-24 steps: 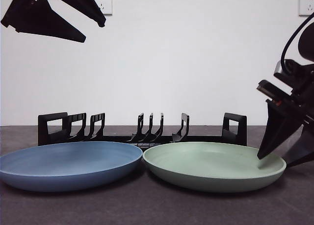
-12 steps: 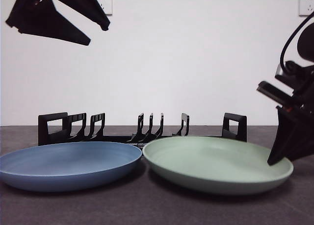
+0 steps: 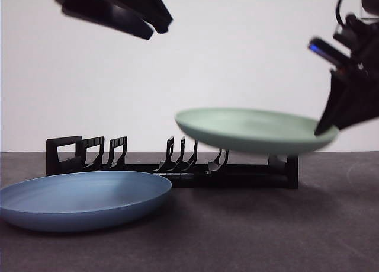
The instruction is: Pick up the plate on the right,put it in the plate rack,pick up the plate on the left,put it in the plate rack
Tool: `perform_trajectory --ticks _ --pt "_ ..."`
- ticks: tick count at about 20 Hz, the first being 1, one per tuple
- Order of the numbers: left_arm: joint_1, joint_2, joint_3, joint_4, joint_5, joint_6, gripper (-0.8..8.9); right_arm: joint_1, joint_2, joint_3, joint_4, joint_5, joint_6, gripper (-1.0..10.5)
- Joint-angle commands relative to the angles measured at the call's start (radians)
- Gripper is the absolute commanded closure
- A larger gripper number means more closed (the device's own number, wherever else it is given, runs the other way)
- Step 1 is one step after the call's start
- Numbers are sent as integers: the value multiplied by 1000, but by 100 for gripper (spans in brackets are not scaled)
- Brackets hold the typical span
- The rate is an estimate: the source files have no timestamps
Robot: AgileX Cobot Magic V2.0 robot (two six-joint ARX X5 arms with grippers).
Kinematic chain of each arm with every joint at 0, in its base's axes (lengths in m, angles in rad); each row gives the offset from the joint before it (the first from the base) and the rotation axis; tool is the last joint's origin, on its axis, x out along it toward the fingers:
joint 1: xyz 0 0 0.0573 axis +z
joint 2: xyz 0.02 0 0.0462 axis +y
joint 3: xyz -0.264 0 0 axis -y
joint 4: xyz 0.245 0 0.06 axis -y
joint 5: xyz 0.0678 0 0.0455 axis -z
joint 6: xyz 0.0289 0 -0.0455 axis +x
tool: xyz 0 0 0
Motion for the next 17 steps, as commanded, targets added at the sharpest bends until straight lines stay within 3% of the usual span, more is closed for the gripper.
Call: perform_trajectory --ticks 1,5,8,17 --pt "-97 3 3 8 -143 226 531 25 3 64 -38 -4 8 963" --pt "-202 32 3 20 -327 397 531 51 3 135 -102 -5 -2 963" --pt "-236 74 3 40 -401 467 531 77 4 166 -144 -7 -13 963" --pt "-240 227 3 66 -414 480 531 111 4 178 -188 -13 -13 963"
